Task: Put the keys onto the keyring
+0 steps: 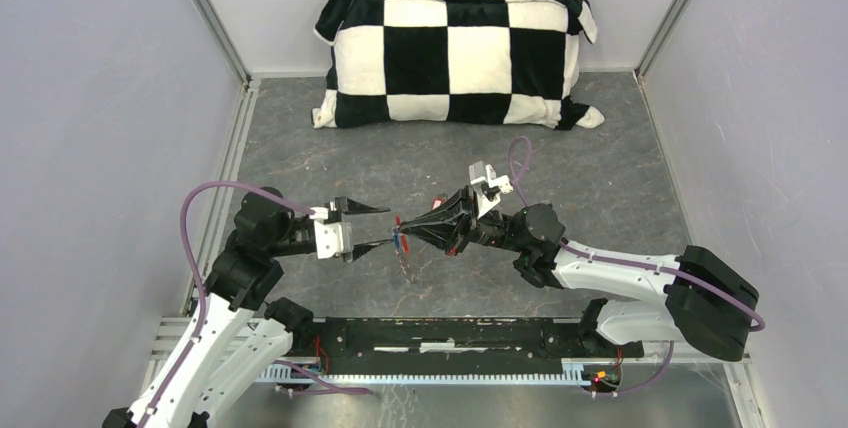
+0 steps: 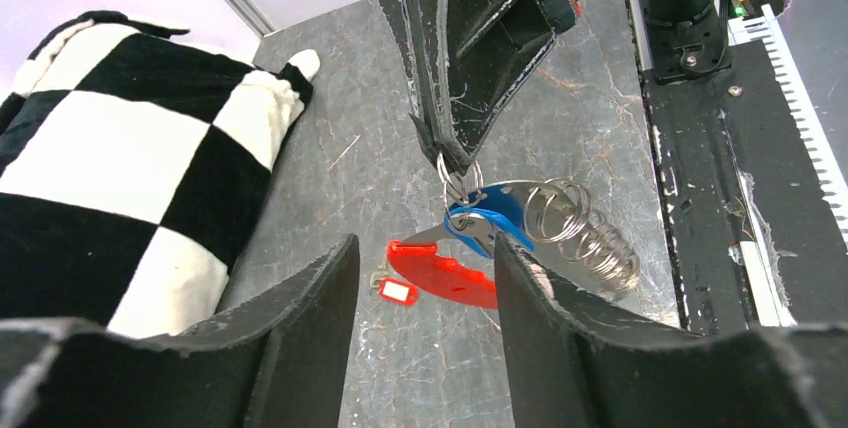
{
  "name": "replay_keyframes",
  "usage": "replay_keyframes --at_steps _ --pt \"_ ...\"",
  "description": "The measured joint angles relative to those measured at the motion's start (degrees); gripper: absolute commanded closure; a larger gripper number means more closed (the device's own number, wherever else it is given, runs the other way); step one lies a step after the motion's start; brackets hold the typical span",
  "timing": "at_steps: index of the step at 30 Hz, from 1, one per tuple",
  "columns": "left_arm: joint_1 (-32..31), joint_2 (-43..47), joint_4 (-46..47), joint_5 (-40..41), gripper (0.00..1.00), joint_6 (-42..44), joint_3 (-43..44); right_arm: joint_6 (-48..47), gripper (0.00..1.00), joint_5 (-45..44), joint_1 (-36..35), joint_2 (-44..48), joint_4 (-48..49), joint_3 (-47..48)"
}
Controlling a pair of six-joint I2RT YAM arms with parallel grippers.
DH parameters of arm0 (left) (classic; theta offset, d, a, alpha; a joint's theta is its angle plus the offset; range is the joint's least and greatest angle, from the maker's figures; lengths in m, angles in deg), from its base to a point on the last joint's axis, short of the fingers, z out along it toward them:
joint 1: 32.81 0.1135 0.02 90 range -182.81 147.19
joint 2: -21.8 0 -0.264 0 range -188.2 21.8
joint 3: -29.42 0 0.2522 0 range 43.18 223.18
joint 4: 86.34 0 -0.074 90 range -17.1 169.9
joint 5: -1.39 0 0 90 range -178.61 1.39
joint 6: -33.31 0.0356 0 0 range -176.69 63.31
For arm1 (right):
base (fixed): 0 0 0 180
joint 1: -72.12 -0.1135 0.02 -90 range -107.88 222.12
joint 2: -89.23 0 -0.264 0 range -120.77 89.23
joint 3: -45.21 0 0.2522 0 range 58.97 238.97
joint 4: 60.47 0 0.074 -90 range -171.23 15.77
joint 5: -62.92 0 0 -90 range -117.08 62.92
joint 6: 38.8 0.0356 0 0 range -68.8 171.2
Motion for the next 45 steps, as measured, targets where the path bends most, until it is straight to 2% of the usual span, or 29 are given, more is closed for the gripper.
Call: replay_keyframes --at_steps 8,17,29,34,43,45 --pt "-0.02 -0.50 -1.60 -0.44 0.58 2.80 0.39 0.02 1.00 0.24 0.00 0.00 -0.22 0.02" --pt "0.00 -0.44 -5.57 -2.40 0.56 7.28 1.97 -0.72 1.00 0.46 -0.09 0.00 -2.86 0.02" --pt "-0.02 -1.62 -13.00 -6.38 0.66 13.46 3.67 -2.23 1.00 0.68 -0.09 0.02 -6.32 0.04" --pt "0.00 -3.32 -13.66 -6.25 0.74 14.47 4.26 -2.56 1.00 0.83 -0.09 0.02 -6.60 0.04" --pt "0.00 -3.82 -14.21 -5.79 0.98 15.02 4.31 -2.56 1.00 1.31 -0.09 0.02 -7.13 0.04" --pt "0.00 -3.67 -14.21 -5.64 0.98 15.34 4.31 -2.54 1.00 1.36 -0.09 0.02 -7.13 0.04"
